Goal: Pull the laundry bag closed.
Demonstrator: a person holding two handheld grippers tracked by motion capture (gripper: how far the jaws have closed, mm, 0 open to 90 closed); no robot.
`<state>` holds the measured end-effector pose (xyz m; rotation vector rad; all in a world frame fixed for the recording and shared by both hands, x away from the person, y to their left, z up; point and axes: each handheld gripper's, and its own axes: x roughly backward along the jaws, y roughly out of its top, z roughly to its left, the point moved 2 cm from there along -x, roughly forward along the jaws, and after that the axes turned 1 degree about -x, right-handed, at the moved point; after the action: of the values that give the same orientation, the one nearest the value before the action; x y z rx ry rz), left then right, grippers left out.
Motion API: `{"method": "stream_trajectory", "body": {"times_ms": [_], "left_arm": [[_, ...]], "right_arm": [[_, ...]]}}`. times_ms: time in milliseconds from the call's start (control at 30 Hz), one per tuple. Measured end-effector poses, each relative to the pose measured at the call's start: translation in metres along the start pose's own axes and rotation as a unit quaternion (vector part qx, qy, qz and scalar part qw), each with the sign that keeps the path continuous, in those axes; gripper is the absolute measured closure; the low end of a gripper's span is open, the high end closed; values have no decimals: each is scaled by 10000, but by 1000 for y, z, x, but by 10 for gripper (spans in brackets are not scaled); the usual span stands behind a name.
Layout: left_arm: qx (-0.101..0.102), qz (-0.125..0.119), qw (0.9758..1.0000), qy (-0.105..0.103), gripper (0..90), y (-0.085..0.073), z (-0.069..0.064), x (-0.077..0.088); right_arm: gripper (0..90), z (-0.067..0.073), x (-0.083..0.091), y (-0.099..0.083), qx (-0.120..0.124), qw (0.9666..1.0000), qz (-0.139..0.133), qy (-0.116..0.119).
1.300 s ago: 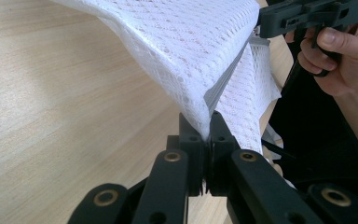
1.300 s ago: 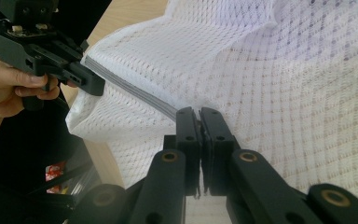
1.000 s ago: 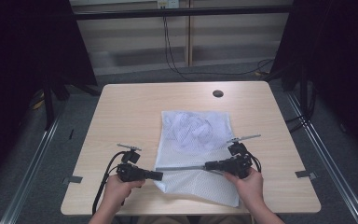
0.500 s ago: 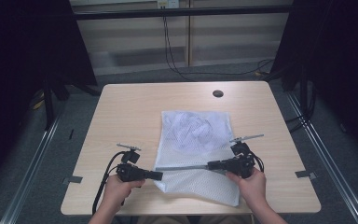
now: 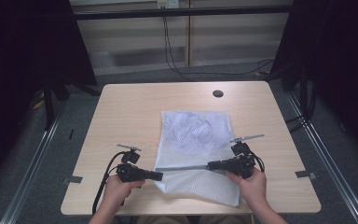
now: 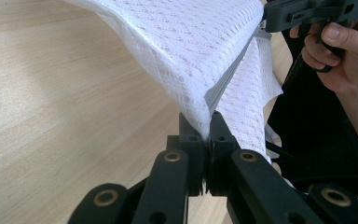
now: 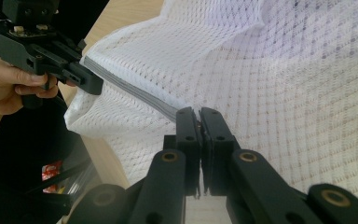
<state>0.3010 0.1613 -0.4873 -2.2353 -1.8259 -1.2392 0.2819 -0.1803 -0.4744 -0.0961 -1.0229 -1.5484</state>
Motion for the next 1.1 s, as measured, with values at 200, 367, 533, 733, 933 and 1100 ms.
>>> {"method": "stream_trajectory", "body": {"times_ms": [200,367,533,733,933,1100], "left_arm": [[76,-4,10000,-6,881,0,0,-1],[11,25,10000,15,881,0,1,1],[29,-10,10000,11,881,0,1,1],[44,2,10000,33,880,-1,1,2],[27,32,10000,22,881,0,2,2],[33,-5,10000,39,880,1,1,1]], "right_arm": [[869,0,-1,0,10,10000,19,2],[869,0,1,0,-7,10000,19,-37],[869,-1,3,0,13,10000,6,-28],[869,-2,3,-1,12,10000,34,-30],[869,-3,5,-1,-6,10000,32,-21],[870,-2,7,-3,11,10000,27,-36]]}}
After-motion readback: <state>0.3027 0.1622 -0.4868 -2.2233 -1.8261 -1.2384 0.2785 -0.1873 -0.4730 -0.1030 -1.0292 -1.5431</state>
